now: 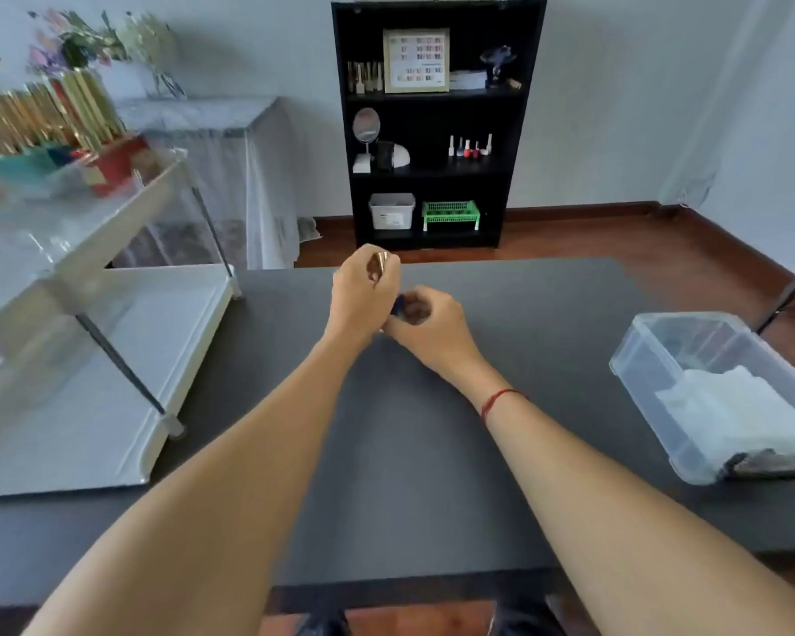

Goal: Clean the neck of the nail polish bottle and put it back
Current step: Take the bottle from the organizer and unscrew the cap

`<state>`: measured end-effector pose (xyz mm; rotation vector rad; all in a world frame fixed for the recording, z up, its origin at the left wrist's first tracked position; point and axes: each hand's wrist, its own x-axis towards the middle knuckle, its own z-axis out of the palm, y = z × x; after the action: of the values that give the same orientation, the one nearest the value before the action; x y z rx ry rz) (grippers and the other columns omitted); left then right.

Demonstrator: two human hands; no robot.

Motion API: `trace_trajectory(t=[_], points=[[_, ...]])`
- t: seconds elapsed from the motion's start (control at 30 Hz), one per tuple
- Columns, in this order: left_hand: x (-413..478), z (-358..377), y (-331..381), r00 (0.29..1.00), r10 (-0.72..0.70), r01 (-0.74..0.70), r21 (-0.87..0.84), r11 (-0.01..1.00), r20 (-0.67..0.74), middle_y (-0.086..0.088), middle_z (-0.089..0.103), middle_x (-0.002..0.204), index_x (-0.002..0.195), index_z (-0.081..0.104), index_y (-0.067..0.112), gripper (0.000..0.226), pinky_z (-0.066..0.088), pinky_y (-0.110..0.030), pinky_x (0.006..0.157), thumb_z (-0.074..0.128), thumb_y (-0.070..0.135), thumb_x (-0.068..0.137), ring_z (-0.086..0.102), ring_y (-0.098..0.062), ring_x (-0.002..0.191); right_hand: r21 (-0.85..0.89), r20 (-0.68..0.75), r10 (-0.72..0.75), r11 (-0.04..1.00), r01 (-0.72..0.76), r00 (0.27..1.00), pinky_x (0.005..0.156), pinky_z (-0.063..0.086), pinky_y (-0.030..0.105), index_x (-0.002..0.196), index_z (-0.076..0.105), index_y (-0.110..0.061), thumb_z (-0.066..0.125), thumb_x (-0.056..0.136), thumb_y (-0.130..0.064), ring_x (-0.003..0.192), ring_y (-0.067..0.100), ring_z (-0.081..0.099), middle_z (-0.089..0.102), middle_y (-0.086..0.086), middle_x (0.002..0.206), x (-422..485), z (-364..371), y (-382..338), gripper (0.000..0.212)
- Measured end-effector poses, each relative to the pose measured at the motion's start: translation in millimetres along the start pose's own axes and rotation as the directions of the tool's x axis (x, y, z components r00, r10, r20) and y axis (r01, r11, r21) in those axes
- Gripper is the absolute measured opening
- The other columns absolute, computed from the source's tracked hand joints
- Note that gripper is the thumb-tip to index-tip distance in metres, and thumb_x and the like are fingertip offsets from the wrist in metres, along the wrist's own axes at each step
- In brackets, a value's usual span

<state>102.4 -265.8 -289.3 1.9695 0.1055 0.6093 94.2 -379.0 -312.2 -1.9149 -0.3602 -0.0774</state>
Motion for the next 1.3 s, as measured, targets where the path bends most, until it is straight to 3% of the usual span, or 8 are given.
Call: trace_trajectory(t=[0.2, 0.3, 0.53, 0.7, 0.8, 0.97, 1.07, 1.3], points=[[-56, -14, 15, 1.000, 0.025, -0.026, 0.023, 0.999, 0.017, -0.003, 0.056, 0.067, 0.081, 0.058, 0.007, 0.023, 0.050, -0.037, 0.068, 0.050, 0.026, 0.093, 0.054, -0.020, 0.065, -0.017, 0.141, -0.002, 1.000, 0.004, 0.990, 0.080, 0.055, 0.030, 0.096, 0.069, -0.008, 0.077, 0.078, -0.024, 0.089, 0.019, 0.067, 0.072, 0.005, 0.094, -40, -12, -6, 0.026], [-69, -25, 19, 0.995, 0.055, -0.061, 0.069, 0.996, 0.085, -0.005, 0.062, 0.069, 0.079, 0.061, 0.011, 0.021, 0.050, -0.034, 0.068, 0.052, 0.025, 0.092, 0.061, -0.023, 0.070, -0.007, 0.186, 0.020, 1.000, -0.019, 0.982, 0.089, 0.053, 0.033, 0.103, 0.071, -0.011, 0.077, 0.078, -0.028, 0.097, 0.017, 0.067, 0.073, 0.003, 0.100, -56, -15, -7, 0.031], [-89, -43, 21, 0.984, 0.076, -0.092, 0.090, 0.992, 0.160, 0.005, 0.065, 0.069, 0.083, 0.067, 0.016, 0.015, 0.046, -0.017, 0.063, 0.061, 0.028, 0.088, 0.057, -0.008, 0.063, -0.059, 0.205, 0.042, 0.998, -0.031, 0.978, 0.073, 0.045, 0.022, 0.101, 0.073, -0.020, 0.076, 0.078, -0.037, 0.092, 0.015, 0.063, 0.072, -0.001, 0.096, -76, -22, -10, 0.028], [-102, -38, 8, 0.983, 0.105, -0.122, 0.107, 0.987, 0.148, 0.006, 0.069, 0.093, 0.099, 0.071, 0.015, 0.018, 0.043, -0.019, 0.079, 0.067, 0.027, 0.087, 0.063, -0.008, 0.091, -0.148, 0.279, 0.063, 0.989, -0.022, 0.958, 0.085, 0.048, 0.030, 0.111, 0.068, -0.014, 0.074, 0.081, -0.016, 0.097, 0.018, 0.062, 0.067, 0.000, 0.099, -72, -32, -13, 0.031], [-107, -37, -4, 0.980, 0.114, -0.124, 0.049, 0.991, 0.165, 0.009, 0.071, 0.087, 0.098, 0.074, 0.018, 0.015, 0.044, -0.013, 0.076, 0.067, 0.027, 0.089, 0.063, 0.003, 0.080, -0.185, 0.278, 0.103, 0.981, -0.052, 0.955, 0.090, 0.049, 0.030, 0.123, 0.061, -0.009, 0.059, 0.086, 0.006, 0.110, 0.021, 0.061, 0.067, 0.007, 0.115, -61, -45, -25, 0.041], [-105, -34, -9, 0.982, 0.128, -0.131, 0.012, 0.991, 0.139, 0.006, 0.074, 0.080, 0.088, 0.077, 0.019, 0.010, 0.048, -0.006, 0.070, 0.072, 0.026, 0.085, 0.068, -0.005, 0.074, -0.127, 0.091, -0.038, 0.991, 0.049, 0.995, 0.077, 0.053, 0.026, 0.099, 0.072, -0.014, 0.056, 0.092, -0.024, 0.082, 0.011, 0.064, 0.071, -0.003, 0.088, -47, -54, -58, 0.021], [-106, -33, -8, 0.985, 0.100, -0.101, 0.000, 0.995, 0.139, 0.005, 0.075, 0.080, 0.089, 0.077, 0.019, 0.011, 0.049, -0.010, 0.072, 0.073, 0.028, 0.084, 0.070, -0.011, 0.077, -0.199, 0.086, -0.141, 0.968, 0.156, 0.986, 0.062, 0.046, 0.018, 0.077, 0.074, -0.016, 0.066, 0.083, -0.045, 0.066, 0.003, 0.059, 0.065, -0.010, 0.067, -48, -47, -71, 0.030], [-112, -34, -5, 0.986, 0.081, -0.082, 0.000, 0.997, 0.146, -0.001, 0.075, 0.087, 0.098, 0.076, 0.013, 0.019, 0.053, -0.024, 0.077, 0.068, 0.027, 0.088, 0.070, -0.020, 0.084, -0.294, 0.009, -0.180, 0.940, 0.174, 0.984, 0.056, 0.043, 0.018, 0.080, 0.069, -0.010, 0.082, 0.071, -0.032, 0.063, 0.005, 0.059, 0.066, -0.003, 0.072, -55, -32, -64, 0.027]])
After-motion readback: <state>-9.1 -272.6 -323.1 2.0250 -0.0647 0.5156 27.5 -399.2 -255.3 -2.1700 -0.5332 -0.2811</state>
